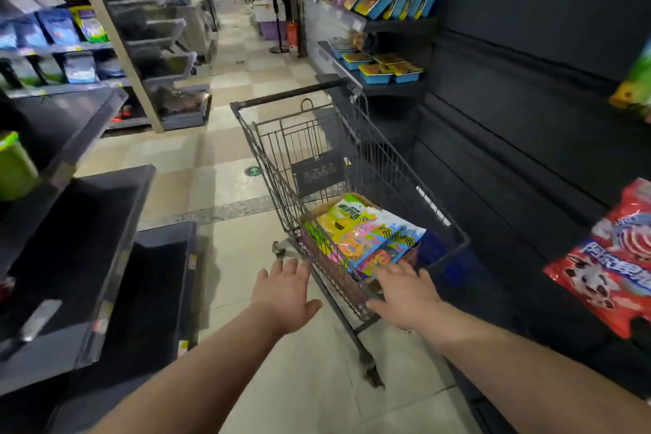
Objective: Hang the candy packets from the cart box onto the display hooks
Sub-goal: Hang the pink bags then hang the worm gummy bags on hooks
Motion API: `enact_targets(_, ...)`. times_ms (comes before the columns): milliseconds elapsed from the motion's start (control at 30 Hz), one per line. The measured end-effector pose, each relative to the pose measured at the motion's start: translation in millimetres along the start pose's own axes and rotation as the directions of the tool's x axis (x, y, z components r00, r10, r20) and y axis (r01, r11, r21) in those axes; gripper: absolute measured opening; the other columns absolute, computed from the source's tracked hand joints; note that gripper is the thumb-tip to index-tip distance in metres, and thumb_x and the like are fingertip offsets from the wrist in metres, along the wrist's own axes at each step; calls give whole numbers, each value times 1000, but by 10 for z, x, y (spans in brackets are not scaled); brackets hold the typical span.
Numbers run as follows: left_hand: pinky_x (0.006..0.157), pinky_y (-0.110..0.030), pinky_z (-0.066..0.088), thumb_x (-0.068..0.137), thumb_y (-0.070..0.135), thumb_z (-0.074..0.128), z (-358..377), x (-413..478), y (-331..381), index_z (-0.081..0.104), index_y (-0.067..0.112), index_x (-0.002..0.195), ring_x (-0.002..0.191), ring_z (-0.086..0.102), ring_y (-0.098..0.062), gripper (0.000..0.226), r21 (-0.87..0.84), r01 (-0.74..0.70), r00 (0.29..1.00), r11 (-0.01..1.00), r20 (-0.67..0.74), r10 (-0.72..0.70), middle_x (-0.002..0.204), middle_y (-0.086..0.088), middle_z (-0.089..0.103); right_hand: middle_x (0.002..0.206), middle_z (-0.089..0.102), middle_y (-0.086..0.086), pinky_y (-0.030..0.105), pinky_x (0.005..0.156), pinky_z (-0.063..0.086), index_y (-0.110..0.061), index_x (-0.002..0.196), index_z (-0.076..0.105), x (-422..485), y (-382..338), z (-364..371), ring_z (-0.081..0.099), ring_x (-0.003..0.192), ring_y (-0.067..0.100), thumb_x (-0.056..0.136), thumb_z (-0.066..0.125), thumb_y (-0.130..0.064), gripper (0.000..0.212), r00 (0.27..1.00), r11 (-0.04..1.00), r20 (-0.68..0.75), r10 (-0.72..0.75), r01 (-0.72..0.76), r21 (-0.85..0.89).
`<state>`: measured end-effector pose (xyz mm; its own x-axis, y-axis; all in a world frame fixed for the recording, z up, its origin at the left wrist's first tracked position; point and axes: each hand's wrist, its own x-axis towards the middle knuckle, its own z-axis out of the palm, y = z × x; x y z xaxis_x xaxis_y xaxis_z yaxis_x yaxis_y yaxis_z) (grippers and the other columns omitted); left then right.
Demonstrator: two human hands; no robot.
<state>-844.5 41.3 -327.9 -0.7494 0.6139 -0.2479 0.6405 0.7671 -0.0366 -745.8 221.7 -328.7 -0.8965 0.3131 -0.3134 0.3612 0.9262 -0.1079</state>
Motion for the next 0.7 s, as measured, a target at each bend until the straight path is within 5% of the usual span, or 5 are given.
enact_targets(367,113,-45,27,90,56,45,-57,991,121,16,19,152,145,21,-30,78,12,-140,989,990,38,140,156,-8,26,155,27,1,50,116,14,-29,149,20,509,486,-108,15,146,25,91,48,-51,69,984,982,54,170,-173,69)
enact_targets(700,116,-48,22,93,52,42,-223,2423,-113,13,18,154,147,19,-30,75,30,-289,952,957,114,284,158,-7,23,144,43,3,48,111,25,-27,141,35,1527,573,-236,33,137,27,89,50,-50,59,944,943,82,319,-325,71)
